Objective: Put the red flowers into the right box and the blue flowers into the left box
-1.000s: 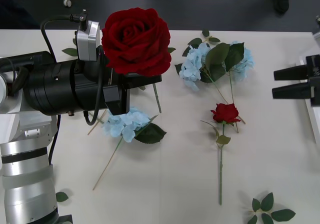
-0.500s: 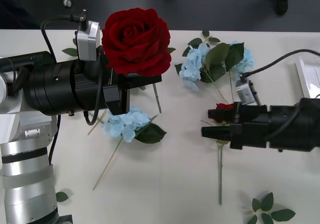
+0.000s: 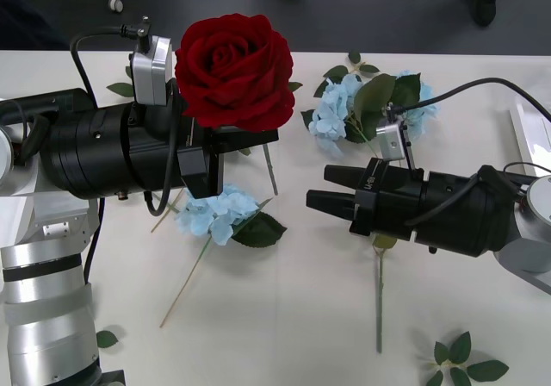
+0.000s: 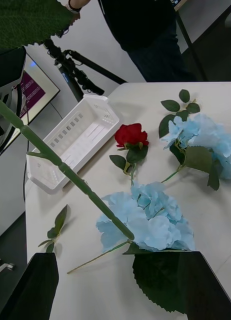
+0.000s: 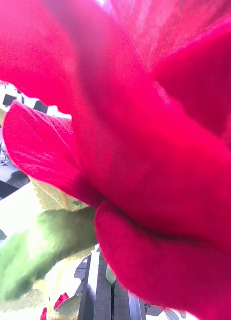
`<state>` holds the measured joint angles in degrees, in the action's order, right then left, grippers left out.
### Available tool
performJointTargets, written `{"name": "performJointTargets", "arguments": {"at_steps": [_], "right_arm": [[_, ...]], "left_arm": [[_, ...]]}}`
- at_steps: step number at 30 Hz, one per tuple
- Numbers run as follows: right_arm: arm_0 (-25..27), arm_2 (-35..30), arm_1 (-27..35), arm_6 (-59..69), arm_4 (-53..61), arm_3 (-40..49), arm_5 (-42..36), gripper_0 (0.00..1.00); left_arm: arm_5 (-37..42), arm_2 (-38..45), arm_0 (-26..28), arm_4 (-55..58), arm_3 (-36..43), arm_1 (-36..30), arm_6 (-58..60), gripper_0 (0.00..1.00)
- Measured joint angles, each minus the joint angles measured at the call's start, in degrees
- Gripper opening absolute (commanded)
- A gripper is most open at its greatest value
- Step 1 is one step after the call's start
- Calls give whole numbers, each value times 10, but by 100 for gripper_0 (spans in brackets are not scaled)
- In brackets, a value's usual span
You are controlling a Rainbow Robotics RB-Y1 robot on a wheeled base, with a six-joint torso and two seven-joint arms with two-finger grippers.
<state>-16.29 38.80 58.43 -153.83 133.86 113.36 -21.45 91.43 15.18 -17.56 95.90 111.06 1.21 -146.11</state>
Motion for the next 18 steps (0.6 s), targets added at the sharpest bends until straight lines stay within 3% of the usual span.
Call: {"name": "performJointTargets", "arguments": {"at_steps": [12, 18], "right_arm": [[-46, 0, -30, 0, -41, 5, 15, 70], [-65, 0, -60, 0, -41, -16, -48, 70]], "left_arm": [[0, 0, 0, 0, 0, 0, 0, 0], [0, 0, 0, 0, 0, 0, 0, 0]]}}
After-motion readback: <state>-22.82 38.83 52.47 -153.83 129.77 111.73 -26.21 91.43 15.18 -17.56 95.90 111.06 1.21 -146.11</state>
